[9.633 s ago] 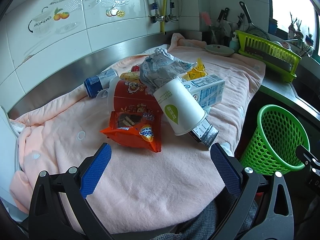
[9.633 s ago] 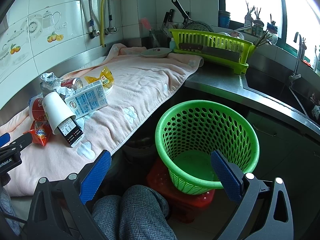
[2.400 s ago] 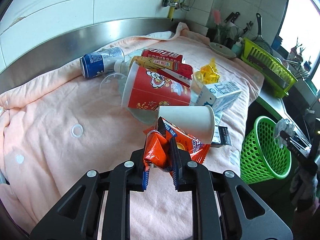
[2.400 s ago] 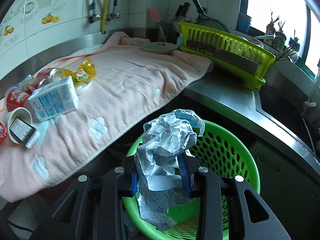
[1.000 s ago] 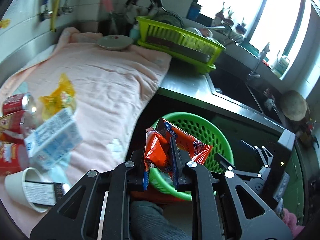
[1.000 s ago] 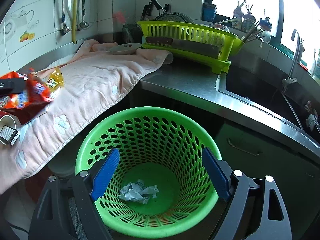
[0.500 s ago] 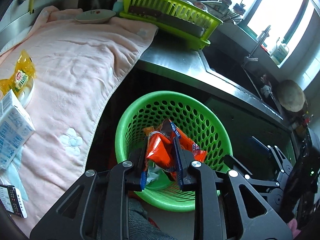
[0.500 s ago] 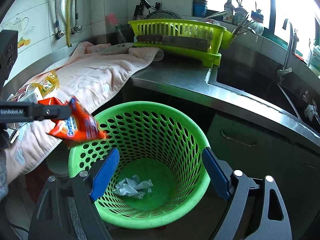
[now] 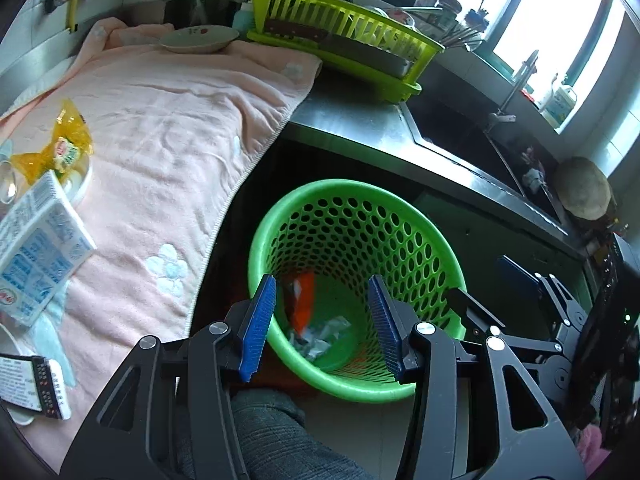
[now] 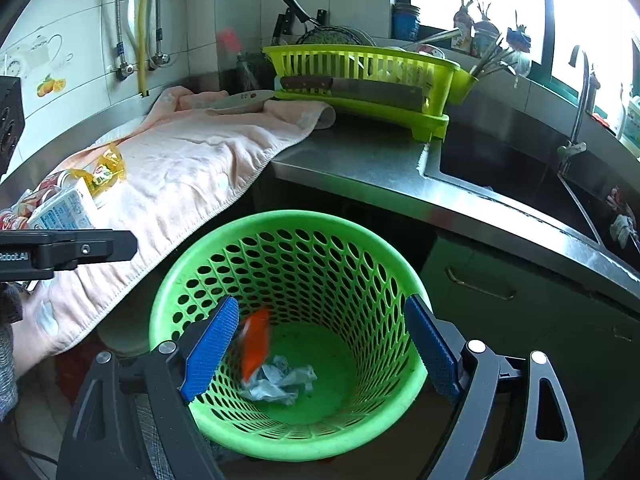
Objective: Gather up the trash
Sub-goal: 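Move the orange wrapper over the green basket and open the left gripper, then reach the right gripper to the black card inside the paper cup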
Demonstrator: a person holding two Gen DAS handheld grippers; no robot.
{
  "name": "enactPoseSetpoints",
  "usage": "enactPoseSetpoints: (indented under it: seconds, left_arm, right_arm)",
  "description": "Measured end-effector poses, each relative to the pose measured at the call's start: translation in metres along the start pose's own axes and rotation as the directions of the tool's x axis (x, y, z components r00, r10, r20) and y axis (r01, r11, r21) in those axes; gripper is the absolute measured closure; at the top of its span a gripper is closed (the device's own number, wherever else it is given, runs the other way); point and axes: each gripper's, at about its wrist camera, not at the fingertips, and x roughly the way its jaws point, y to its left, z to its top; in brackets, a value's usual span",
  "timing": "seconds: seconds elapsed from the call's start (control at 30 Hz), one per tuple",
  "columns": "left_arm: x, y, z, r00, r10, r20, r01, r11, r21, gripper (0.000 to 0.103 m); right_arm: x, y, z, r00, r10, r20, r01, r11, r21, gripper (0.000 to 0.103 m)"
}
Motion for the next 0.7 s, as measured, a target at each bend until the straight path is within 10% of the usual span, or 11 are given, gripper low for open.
enactPoseSetpoints:
  seconds: [0.37, 0.7]
  left_arm:
    - [-0.07, 0.046, -0.016, 0.98, 0.188, 0.069, -0.183, 0.981, -0.07, 0.054]
    - [-0.144, 0.115, -0.047, 0.92, 0.372, 0.126, -0.345, 0.919, -0.189, 0.037]
  right_arm:
    - [-0.002, 0.043, 0.017, 0.995, 0.102, 0.014, -0.101, 0.993, -0.061, 0.021]
    - [-0.009, 0.106, 0.034, 0.964, 0.267, 0.011, -0.26, 0.947, -0.187, 0.021]
